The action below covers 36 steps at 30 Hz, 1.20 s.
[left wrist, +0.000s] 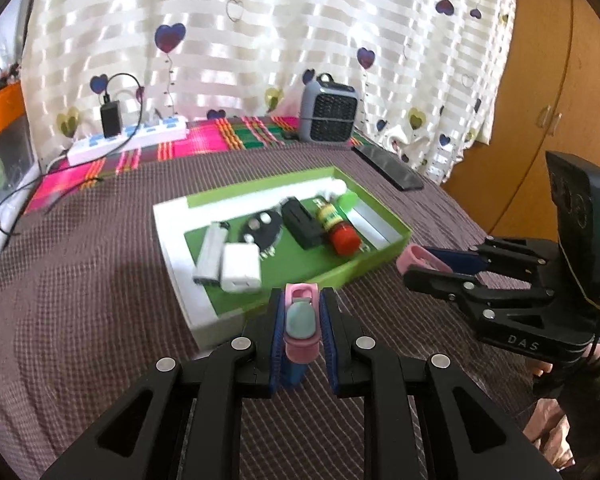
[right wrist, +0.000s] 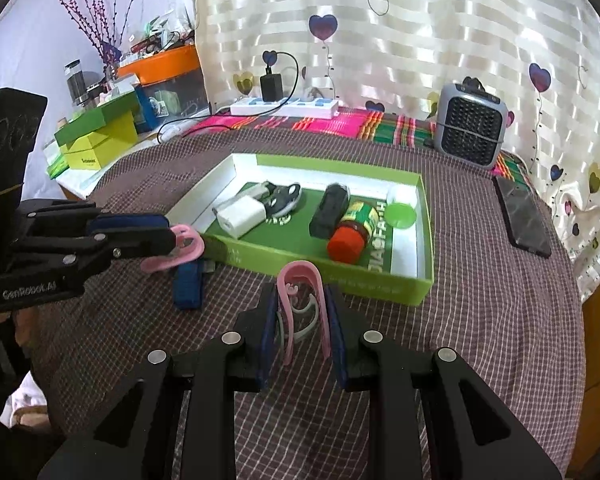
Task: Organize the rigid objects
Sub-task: 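Carry the pink clip with the right gripper into the box while the left gripper carries the eraser there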
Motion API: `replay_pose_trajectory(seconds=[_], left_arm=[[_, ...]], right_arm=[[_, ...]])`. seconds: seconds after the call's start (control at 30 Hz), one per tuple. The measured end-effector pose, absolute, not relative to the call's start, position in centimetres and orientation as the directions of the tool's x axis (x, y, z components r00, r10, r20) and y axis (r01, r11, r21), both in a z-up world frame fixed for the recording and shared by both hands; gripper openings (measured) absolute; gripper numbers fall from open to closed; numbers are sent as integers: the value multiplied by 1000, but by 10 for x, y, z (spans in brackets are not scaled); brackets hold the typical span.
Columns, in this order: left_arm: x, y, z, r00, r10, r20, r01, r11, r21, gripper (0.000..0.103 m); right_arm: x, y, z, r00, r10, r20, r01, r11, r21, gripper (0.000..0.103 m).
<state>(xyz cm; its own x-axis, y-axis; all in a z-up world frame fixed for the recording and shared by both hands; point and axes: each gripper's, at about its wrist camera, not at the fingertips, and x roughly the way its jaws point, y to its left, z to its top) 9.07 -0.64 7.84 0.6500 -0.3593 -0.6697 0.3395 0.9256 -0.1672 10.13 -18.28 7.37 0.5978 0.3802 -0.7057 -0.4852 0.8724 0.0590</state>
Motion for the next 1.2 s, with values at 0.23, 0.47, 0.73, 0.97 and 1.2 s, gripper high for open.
replay_pose_trajectory(seconds=[0.23, 0.47, 0.73, 0.97, 1.2], left_arm=[[118, 9, 85, 665, -347, -661, 310, 934, -178, 17], [148, 17, 82, 660, -330, -675, 296, 940, -170, 17], [177, 20, 69, 638, -330, -695, 287, 940, -183, 17], [196, 18, 56, 622, -321, -714, 284, 943, -176, 17], [206, 16, 46, 610, -310, -729, 279, 945, -169, 17]], right_arm=[[119, -176, 81, 598, 389, -701, -491, 869, 63, 25], [144, -165, 77, 570, 393, -722, -497, 864, 78, 25], [172, -156, 59, 513, 403, -758, -502, 857, 115, 25], [189, -147, 45, 474, 395, -787, -516, 849, 115, 24], [197, -142, 34, 454, 384, -804, -520, 847, 110, 24]])
